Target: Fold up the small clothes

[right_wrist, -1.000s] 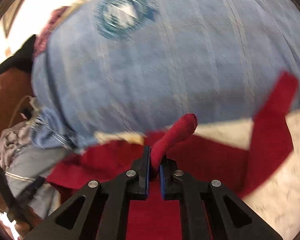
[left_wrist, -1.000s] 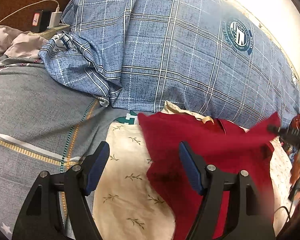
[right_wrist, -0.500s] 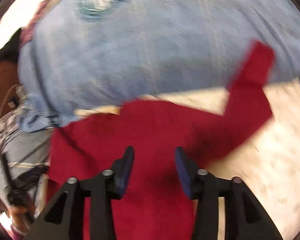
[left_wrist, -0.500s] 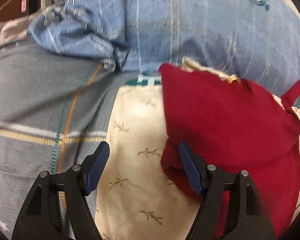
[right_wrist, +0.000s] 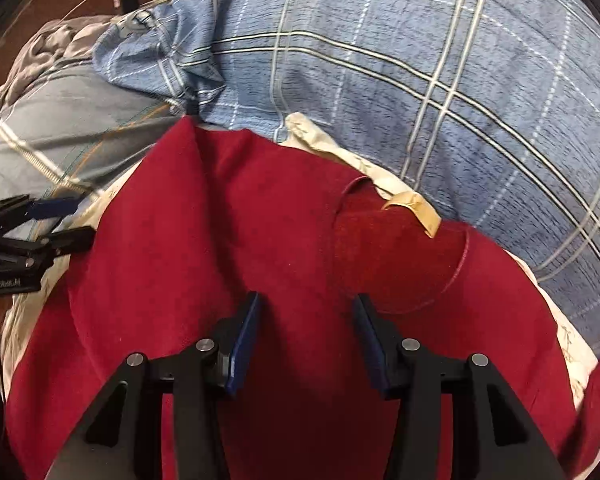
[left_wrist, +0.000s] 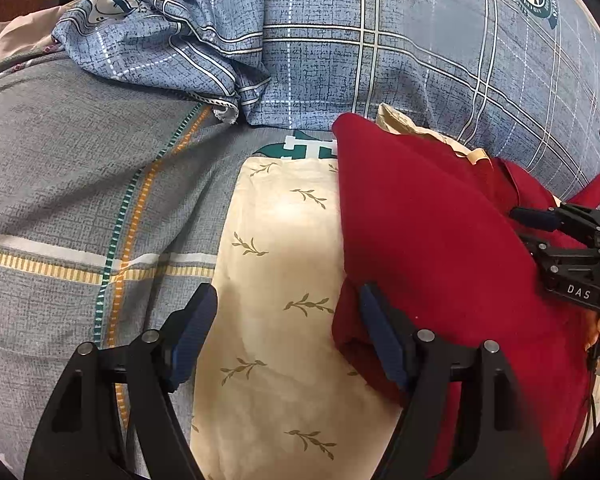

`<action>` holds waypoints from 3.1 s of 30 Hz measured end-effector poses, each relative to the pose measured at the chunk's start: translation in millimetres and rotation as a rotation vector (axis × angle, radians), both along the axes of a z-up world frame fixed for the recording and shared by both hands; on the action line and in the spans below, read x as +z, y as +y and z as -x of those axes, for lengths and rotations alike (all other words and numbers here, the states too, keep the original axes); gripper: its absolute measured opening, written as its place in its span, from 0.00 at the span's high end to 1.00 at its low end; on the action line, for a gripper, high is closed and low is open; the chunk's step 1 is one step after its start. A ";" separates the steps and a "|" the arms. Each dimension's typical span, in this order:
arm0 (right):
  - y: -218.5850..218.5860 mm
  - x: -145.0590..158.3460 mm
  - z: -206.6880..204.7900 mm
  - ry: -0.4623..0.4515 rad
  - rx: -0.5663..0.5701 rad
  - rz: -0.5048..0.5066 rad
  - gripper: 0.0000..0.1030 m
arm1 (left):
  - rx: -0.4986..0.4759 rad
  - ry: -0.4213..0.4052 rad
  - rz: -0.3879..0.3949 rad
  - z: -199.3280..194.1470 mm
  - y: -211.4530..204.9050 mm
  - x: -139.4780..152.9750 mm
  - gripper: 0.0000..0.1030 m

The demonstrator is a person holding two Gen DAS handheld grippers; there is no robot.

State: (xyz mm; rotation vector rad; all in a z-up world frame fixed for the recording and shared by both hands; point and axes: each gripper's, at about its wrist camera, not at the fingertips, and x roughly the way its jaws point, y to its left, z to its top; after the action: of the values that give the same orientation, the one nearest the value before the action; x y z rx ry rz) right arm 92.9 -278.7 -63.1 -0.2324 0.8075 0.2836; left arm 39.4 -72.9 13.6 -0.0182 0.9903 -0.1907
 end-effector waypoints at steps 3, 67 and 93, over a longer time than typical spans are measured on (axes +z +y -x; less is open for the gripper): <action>11.3 -1.3 6.9 -0.015 0.047 0.060 0.82 | 0.003 -0.004 -0.004 -0.6 -1.0 -0.1 0.29; -162.3 34.2 90.1 -0.250 -0.612 -0.071 0.96 | -0.048 -0.059 0.037 -0.1 -33.3 -23.2 0.29; -70.7 2.9 87.9 -0.032 -0.456 -0.308 0.57 | -0.070 -0.150 0.020 17.6 -40.2 2.7 0.29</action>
State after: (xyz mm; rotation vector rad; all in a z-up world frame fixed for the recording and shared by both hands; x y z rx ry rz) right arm 5.1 -349.4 -60.2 0.2361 0.7519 -0.0276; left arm 21.8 -113.1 16.3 0.0123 0.8399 -0.2626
